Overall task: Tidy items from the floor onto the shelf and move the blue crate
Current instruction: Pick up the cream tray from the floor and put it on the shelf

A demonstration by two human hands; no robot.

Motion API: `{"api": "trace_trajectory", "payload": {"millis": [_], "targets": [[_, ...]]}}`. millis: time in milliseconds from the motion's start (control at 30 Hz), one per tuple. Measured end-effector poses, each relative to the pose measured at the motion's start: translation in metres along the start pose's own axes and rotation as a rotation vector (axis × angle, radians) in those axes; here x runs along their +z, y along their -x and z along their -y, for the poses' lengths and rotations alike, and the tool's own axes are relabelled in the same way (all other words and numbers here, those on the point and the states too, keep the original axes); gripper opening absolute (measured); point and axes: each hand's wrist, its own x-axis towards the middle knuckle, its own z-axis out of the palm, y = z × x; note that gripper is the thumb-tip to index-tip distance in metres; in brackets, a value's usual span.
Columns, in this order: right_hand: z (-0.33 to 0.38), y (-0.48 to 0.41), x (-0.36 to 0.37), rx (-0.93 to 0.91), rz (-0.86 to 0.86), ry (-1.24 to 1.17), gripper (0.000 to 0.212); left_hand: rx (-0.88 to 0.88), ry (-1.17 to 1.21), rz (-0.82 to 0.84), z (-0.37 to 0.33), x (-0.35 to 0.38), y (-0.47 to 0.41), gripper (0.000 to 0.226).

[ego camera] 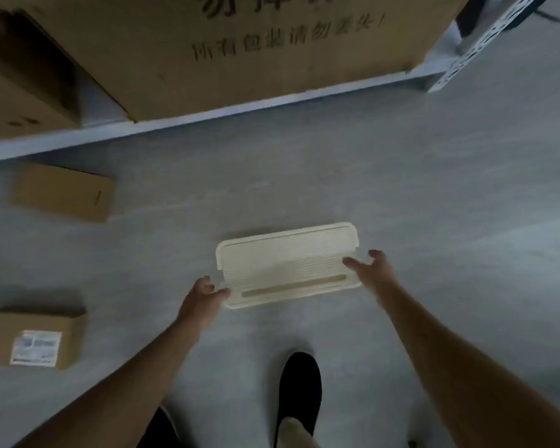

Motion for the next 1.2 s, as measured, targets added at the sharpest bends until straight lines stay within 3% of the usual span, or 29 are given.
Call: {"api": "trace_trajectory", "payload": {"millis": [67,167,300,400,500,633,767,900,1033,1133,1200], "targets": [[-0.003,-0.012,0.011,0.054,0.062,-0.088,0.079,-0.053,0.080,0.030,-0.007,0.018,-0.005,0.075],[-0.007,-0.014,0.023,0.068,0.142,-0.131,0.051,-0.040,0.168,0.052,-0.005,0.030,-0.008,0.034],[0.006,0.022,0.014,-0.012,0.034,-0.084,0.048,0.016,0.152,-0.098,-0.009,0.011,0.021,0.051],[0.039,0.081,-0.019,-0.051,0.015,-0.088,0.054,0.039,0.152,-0.141,-0.039,-0.021,0.086,0.049],[0.081,0.160,-0.068,-0.101,-0.014,-0.071,0.058,0.084,0.202,-0.170,-0.077,-0.063,0.177,0.041],[0.136,0.277,-0.150,-0.186,-0.041,-0.144,0.054,0.143,0.253,-0.176,-0.110,-0.120,0.300,0.050],[0.185,0.383,-0.228,-0.288,-0.069,-0.215,0.046,0.248,0.345,-0.223,-0.158,-0.170,0.424,0.032],[0.232,0.467,-0.296,-0.429,-0.131,-0.203,0.050,0.399,0.551,-0.231,-0.219,-0.215,0.543,0.030],[0.282,0.521,-0.341,-0.561,-0.149,-0.219,0.045,0.486,0.654,-0.271,-0.252,-0.250,0.592,0.033],[0.331,0.544,-0.362,-0.631,-0.160,-0.223,0.044,0.561,0.655,-0.293,-0.285,-0.281,0.613,0.061],[0.367,0.551,-0.370,-0.692,-0.162,-0.226,0.044,0.631,0.663,-0.292,-0.311,-0.301,0.617,0.052]]}}
